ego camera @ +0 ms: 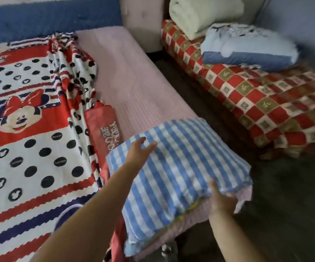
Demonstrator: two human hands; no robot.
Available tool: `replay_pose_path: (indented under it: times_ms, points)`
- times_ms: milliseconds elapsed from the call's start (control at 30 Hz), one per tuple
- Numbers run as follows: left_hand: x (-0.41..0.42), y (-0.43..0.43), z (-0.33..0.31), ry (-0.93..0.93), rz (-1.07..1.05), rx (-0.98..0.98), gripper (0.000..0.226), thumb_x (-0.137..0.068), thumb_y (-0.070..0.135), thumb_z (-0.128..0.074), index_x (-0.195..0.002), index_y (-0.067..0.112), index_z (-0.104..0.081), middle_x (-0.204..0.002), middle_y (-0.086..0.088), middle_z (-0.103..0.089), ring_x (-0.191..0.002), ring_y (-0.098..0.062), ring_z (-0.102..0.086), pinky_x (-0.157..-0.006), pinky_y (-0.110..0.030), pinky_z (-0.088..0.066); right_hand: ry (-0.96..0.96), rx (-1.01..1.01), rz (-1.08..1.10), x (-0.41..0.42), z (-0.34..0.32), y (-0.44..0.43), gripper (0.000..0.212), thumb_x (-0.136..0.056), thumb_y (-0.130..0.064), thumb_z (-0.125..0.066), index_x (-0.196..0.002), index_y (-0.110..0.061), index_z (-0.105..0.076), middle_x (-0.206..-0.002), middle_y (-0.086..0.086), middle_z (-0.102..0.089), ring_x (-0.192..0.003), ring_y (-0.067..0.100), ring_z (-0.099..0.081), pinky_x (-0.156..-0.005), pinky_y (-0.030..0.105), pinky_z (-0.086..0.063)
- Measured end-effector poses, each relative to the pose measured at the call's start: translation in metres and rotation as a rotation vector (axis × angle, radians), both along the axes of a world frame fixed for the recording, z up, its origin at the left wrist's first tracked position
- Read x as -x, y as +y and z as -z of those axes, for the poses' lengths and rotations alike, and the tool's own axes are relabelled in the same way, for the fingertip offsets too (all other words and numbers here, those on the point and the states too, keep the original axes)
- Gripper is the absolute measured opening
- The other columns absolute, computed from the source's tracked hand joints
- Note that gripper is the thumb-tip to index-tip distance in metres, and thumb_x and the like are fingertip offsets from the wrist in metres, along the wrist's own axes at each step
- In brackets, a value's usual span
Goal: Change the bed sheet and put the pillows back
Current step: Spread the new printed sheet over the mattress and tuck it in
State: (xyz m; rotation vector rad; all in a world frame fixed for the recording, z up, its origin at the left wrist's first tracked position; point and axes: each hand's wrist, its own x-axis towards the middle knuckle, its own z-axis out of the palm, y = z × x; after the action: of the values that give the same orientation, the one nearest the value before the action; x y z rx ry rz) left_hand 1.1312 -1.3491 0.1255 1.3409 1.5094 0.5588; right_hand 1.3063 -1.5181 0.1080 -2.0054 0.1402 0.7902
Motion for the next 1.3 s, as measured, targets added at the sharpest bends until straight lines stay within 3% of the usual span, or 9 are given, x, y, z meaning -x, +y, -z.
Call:
replay_pose_path:
  times_ms: [67,167,433,567,667,867,1100,1200,1300]
  points:
    - [-0.036,0.028,0.007,0.193,0.118,-0.102,0.072,-0.087,0.043,-0.068,-0.144,0.010,-0.041,-0.147,-0.010,-0.042,-0.136,-0.026,-0.038,-0.113,-0.035,-0.029,0.215,-0.005,0.028,-0.010,0.016,0.001,0.104,-0.052,-0.069,-0.075,-0.132,-0.008,-0.046,-0.129,0.015,-0.054,-0.113,0.034,-0.055,-0.098,0.050,-0.046]
    - [-0.069,0.066,0.021,0.376,0.258,-0.110,0.091,-0.081,0.059,-0.067,-0.149,0.011,-0.031,-0.151,-0.010,-0.037,-0.139,-0.029,-0.034,-0.115,-0.043,-0.027,0.475,-0.118,-0.018,-0.009,0.022,0.013,0.063,-0.063,-0.060,-0.077,-0.102,-0.017,-0.053,-0.120,0.009,-0.058,-0.105,0.028,-0.058,-0.097,0.044,-0.048]
    - [-0.081,0.095,0.027,0.504,0.388,0.111,0.074,-0.067,0.073,-0.069,-0.113,0.016,-0.063,-0.108,-0.001,-0.065,-0.100,-0.022,-0.060,-0.090,-0.037,-0.048,0.536,-0.206,-0.129,-0.004,0.058,0.027,0.121,-0.014,-0.078,-0.081,-0.118,-0.021,-0.054,-0.128,0.003,-0.059,-0.118,0.028,-0.056,-0.101,0.048,-0.047]
    - [-0.084,0.096,0.013,0.412,0.389,0.171,0.077,-0.065,0.068,-0.074,-0.117,0.013,-0.062,-0.110,0.000,-0.064,-0.101,-0.021,-0.060,-0.098,-0.041,-0.048,0.525,-0.332,-0.071,-0.011,0.066,0.020,0.129,-0.024,-0.069,-0.089,-0.136,-0.021,-0.048,-0.135,0.004,-0.056,-0.119,0.028,-0.056,-0.100,0.051,-0.047]
    - [-0.089,0.092,-0.014,0.302,0.432,0.138,0.069,-0.071,0.064,-0.072,-0.120,0.018,-0.058,-0.111,0.002,-0.064,-0.103,-0.020,-0.061,-0.099,-0.042,-0.048,0.514,-0.417,-0.031,-0.004,-0.011,0.022,0.069,-0.056,-0.039,-0.091,-0.113,-0.025,-0.055,-0.130,0.005,-0.058,-0.116,0.031,-0.056,-0.100,0.056,-0.045]
    - [-0.074,0.082,-0.099,0.180,0.526,-0.018,0.047,-0.081,0.055,-0.069,-0.111,0.022,-0.053,-0.111,0.004,-0.062,-0.104,-0.017,-0.060,-0.099,-0.034,-0.047,0.417,-0.586,-0.084,0.028,-0.072,0.012,0.024,-0.087,-0.018,-0.064,-0.101,-0.032,-0.051,-0.104,-0.002,-0.062,-0.091,0.017,-0.060,-0.082,0.043,-0.049]
    - [0.021,0.052,-0.174,0.110,0.594,-0.142,0.052,-0.082,0.050,-0.070,-0.118,0.014,-0.059,-0.104,0.004,-0.062,-0.095,-0.014,-0.060,-0.084,-0.027,-0.047,0.238,-0.777,-0.035,0.132,-0.119,-0.012,0.036,-0.085,-0.009,-0.066,-0.107,-0.034,-0.051,-0.116,-0.001,-0.060,-0.105,0.018,-0.058,-0.101,0.050,-0.044]
    - [0.080,0.033,-0.181,0.107,0.631,-0.121,0.051,-0.080,0.051,-0.072,-0.114,0.015,-0.061,-0.106,0.001,-0.067,-0.095,-0.015,-0.064,-0.086,-0.029,-0.051,0.214,-0.770,-0.047,0.193,-0.125,-0.034,0.076,-0.069,-0.024,-0.083,-0.133,-0.028,-0.044,-0.131,0.002,-0.056,-0.118,0.024,-0.055,-0.103,0.056,-0.042]
    - [0.141,0.012,-0.183,0.092,0.633,-0.093,0.038,-0.079,0.047,-0.074,-0.101,0.018,-0.061,-0.097,0.003,-0.067,-0.085,-0.010,-0.064,-0.073,-0.022,-0.050,0.259,-0.797,-0.004,0.250,-0.126,-0.055,0.061,-0.077,-0.015,-0.076,-0.129,-0.027,-0.047,-0.129,0.003,-0.056,-0.117,0.026,-0.054,-0.103,0.055,-0.042]
